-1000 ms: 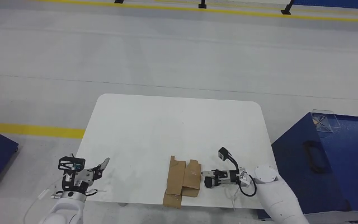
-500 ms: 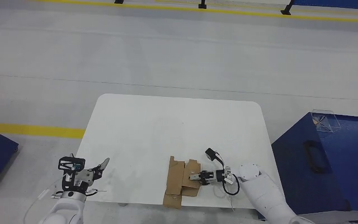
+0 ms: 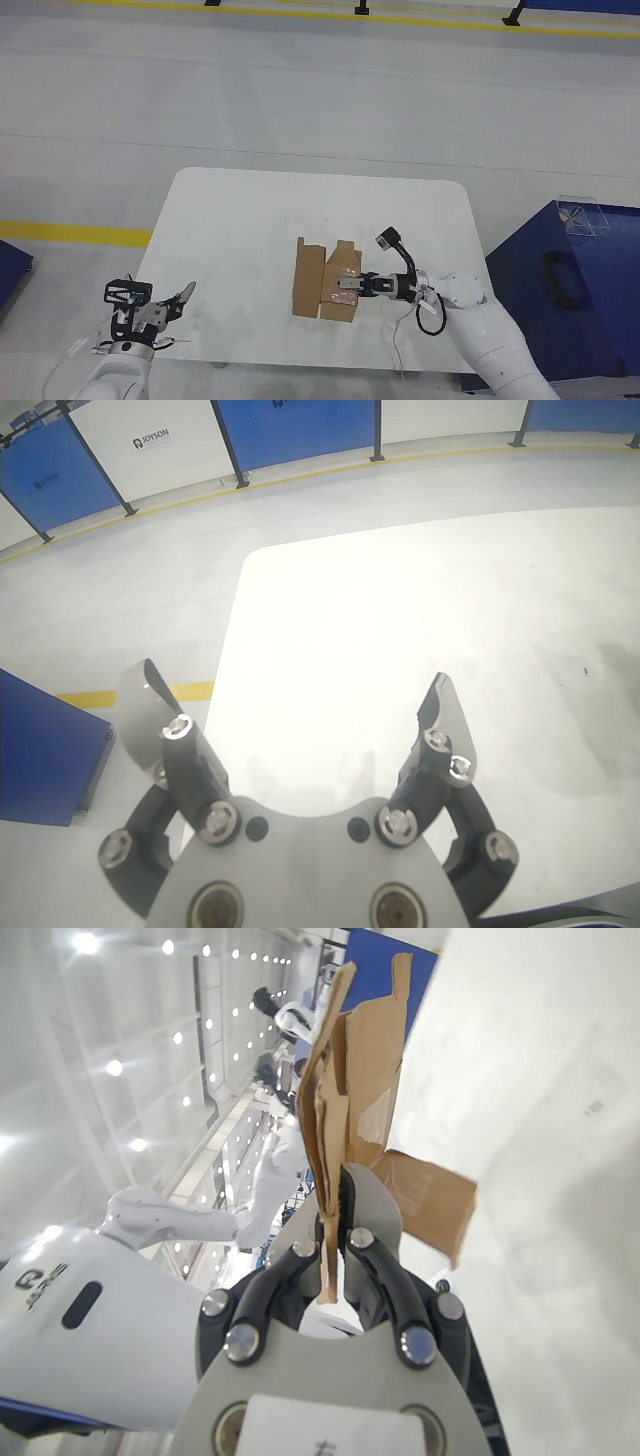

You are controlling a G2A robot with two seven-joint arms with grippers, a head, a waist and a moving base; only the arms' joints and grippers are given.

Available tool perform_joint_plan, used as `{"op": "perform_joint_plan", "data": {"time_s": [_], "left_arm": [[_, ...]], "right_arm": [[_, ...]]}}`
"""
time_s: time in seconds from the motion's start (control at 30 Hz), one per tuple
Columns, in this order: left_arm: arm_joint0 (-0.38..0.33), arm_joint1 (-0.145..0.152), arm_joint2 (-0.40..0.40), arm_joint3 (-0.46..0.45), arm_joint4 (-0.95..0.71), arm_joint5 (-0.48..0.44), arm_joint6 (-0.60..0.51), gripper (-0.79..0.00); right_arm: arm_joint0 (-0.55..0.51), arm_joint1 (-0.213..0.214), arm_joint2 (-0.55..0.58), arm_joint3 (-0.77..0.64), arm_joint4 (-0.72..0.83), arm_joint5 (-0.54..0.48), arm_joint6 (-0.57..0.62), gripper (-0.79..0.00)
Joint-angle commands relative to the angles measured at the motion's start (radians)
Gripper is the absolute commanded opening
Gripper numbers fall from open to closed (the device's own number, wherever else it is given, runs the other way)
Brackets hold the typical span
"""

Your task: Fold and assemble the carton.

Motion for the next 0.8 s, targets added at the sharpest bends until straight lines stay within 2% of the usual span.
{"op": "perform_joint_plan", "data": {"time_s": [0.0,0.1,0.23,0.37,0.5,0.77], "left_arm": [[0.000,0.000,0.000,0.000,0.000,0.000,0.000,0.000],[0.000,0.000,0.000,0.000,0.000,0.000,0.000,0.000],[0.000,0.000,0.000,0.000,0.000,0.000,0.000,0.000],[0.000,0.000,0.000,0.000,0.000,0.000,0.000,0.000],[0.000,0.000,0.000,0.000,0.000,0.000,0.000,0.000],[0.000,0.000,0.000,0.000,0.000,0.000,0.000,0.000]], "right_arm": [[-0.052,0.032,0.105,-0.189,0.023,0.013,0.013,-0.785],[-0.098,0.064,0.221,-0.360,0.080,0.064,0.063,-0.785],[-0.076,0.080,0.292,-0.492,0.171,0.161,0.141,-0.785],[-0.046,0.084,0.307,-0.594,0.186,0.249,0.094,-0.785],[-0.067,0.084,0.298,-0.650,0.170,0.254,0.040,-0.785],[-0.067,0.084,0.298,-0.650,0.170,0.254,0.040,-0.785]]}}
